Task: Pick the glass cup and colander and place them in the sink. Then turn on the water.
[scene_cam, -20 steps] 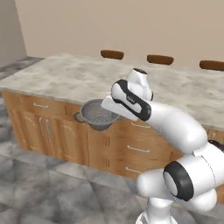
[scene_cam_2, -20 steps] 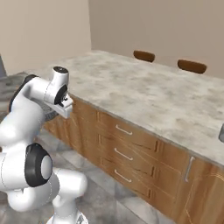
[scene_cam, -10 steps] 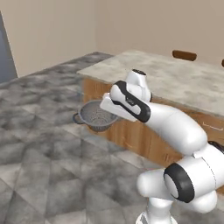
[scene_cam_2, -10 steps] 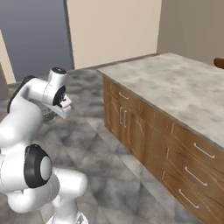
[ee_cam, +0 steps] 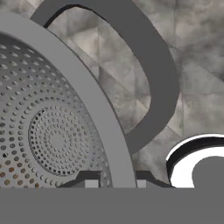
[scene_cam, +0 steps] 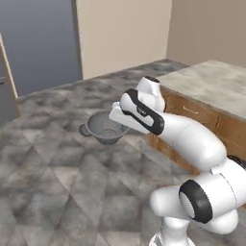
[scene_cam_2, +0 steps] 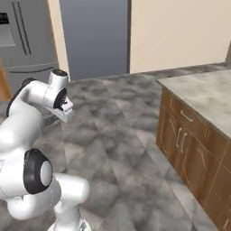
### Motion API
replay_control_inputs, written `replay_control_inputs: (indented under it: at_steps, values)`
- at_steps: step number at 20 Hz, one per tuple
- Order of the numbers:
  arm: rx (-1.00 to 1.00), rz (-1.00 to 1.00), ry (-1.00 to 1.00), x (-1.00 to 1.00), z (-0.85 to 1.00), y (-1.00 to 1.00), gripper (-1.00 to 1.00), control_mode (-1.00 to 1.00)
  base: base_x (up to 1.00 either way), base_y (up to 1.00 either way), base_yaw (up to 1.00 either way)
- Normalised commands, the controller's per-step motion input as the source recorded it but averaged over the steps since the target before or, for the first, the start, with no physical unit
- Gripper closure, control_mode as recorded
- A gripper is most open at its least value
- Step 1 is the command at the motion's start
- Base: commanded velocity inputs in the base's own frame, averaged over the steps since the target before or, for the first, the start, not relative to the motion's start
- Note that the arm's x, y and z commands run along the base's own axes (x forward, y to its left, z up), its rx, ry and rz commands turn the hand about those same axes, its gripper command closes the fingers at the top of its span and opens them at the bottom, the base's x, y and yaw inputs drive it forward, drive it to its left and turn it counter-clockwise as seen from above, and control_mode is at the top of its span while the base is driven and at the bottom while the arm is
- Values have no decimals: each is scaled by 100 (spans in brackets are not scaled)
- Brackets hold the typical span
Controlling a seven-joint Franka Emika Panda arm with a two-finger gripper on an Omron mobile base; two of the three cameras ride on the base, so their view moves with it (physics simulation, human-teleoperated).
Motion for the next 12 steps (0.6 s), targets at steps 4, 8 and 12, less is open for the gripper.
replay_control_inputs:
  at_steps: [4,8,12]
  values:
    - [0,0,0,0,0,0,100,100,74,4,62]
    - [0,0,0,0,0,0,100,100,65,9,65]
    - [0,0,0,0,0,0,100,100,60,1,66]
